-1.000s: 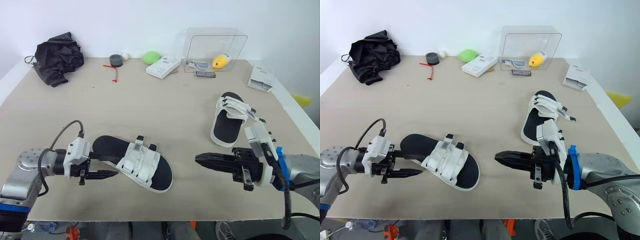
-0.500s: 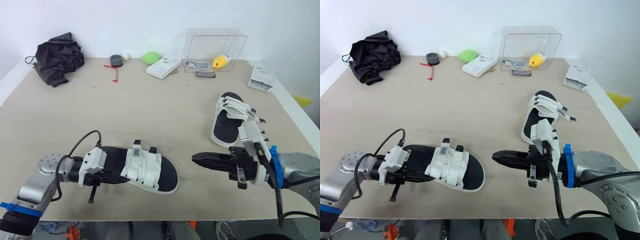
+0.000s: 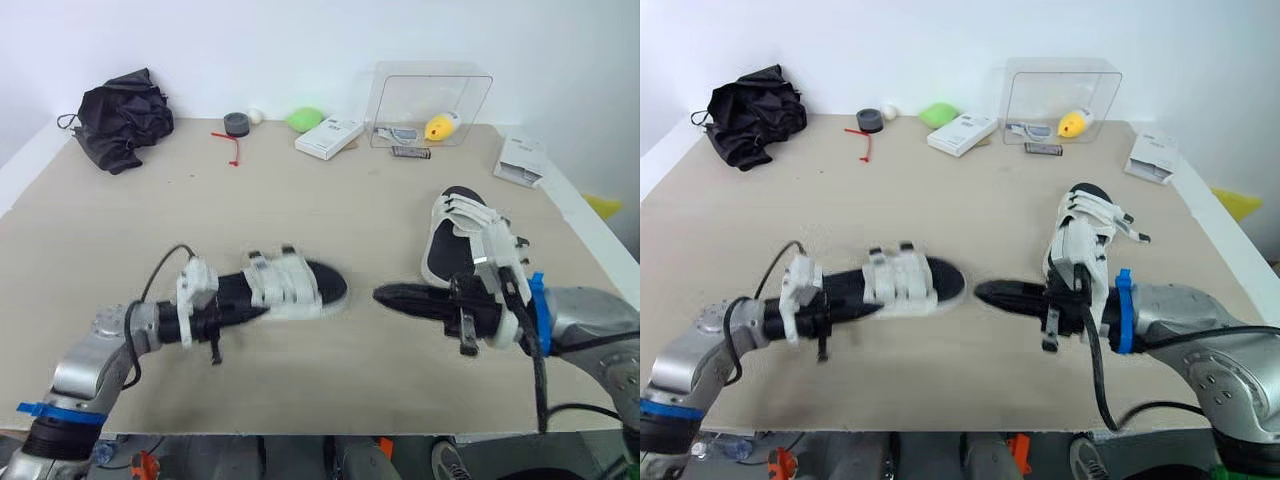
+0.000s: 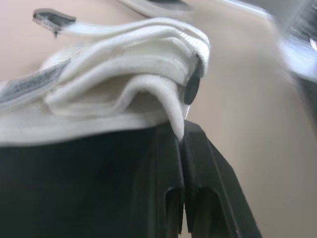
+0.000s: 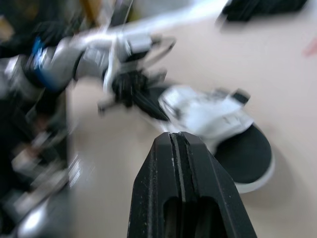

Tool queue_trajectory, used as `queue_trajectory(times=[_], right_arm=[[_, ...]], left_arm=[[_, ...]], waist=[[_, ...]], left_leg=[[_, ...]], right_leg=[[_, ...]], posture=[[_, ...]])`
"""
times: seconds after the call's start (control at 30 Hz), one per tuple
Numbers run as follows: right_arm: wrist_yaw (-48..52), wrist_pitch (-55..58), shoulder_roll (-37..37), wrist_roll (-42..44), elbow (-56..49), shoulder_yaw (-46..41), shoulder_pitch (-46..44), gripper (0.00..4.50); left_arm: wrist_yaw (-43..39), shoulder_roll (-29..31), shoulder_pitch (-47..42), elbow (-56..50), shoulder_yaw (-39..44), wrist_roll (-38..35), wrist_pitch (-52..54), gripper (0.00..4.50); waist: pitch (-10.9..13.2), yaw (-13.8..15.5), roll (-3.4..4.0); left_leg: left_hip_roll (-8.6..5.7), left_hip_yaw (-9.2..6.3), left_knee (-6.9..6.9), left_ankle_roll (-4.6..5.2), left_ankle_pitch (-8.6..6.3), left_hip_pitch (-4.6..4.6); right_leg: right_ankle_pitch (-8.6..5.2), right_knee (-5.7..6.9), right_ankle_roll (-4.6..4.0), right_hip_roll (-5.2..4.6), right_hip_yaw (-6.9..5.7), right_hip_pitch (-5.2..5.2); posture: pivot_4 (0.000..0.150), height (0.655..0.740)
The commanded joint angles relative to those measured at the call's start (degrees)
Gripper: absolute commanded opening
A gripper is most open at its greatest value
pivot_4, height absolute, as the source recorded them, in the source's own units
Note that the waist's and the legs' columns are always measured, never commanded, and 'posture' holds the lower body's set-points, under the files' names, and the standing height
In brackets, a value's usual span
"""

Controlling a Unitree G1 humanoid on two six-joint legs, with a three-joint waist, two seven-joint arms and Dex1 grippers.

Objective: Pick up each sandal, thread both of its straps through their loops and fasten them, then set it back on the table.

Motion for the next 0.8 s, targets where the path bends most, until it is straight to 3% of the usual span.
queue_trajectory(times=[0.03, 0.43, 0.67, 0.77, 0.8], right_arm=[[-6.6, -2.2, 4.1, -0.4, 0.7, 0.2, -4.3, 0.00], [-9.9, -6.8, 9.5, -10.8, 1.5, 8.7, -7.1, 0.00], [-8.3, -7.9, 10.3, -12.6, 2.9, 10.1, -7.3, 0.00], [-8.0, -7.8, 10.8, -12.4, 3.5, 9.9, -7.4, 0.00], [-7.8, -7.6, 10.9, -12.2, 3.8, 9.7, -7.3, 0.00]], left_arm=[[11.2, -2.4, -3.1, 0.8, 5.3, 0.0, 3.6, 0.02], [44.1, -15.9, -13.8, 7.9, 13.3, 5.1, 8.2, 0.02], [47.0, -18.2, -16.2, 9.2, 11.0, 7.6, 7.0, 0.02], [45.6, -18.4, -16.1, 8.7, 10.6, 7.4, 6.2, 0.75], [45.5, -18.3, -16.2, 8.5, 10.4, 7.6, 6.0, 1.23]], waist=[[0.0, -0.3, 0.00], [0.0, 0.1, 0.00], [0.0, 0.1, -0.01], [0.0, 0.1, -0.01], [0.0, 0.1, -0.01]], left_leg=[[0.02, 0.01, 0.00, 0.02, 0.02, 0.04], [-0.09, 0.01, -0.04, 0.01, 0.01, -0.14], [-0.07, 0.03, -0.02, -0.01, 0.02, -0.10], [-0.09, 0.05, -0.02, -0.01, 0.02, -0.12], [-0.09, 0.05, -0.02, -0.01, 0.03, -0.12]], right_leg=[[0.03, 0.00, -0.01, 0.02, 0.02, 0.02], [0.06, -0.01, -0.03, -0.09, 0.06, -0.07], [0.14, -0.02, 0.00, -0.03, 0.09, -0.07], [0.25, -0.02, -0.20, -0.05, 0.09, -0.07], [0.25, -0.02, -0.20, -0.05, 0.10, -0.07]], posture=[[0.150, 0.7400], [0.150, 0.7400], [0.150, 0.7400], [0.150, 0.7400], [0.150, 0.7400]])
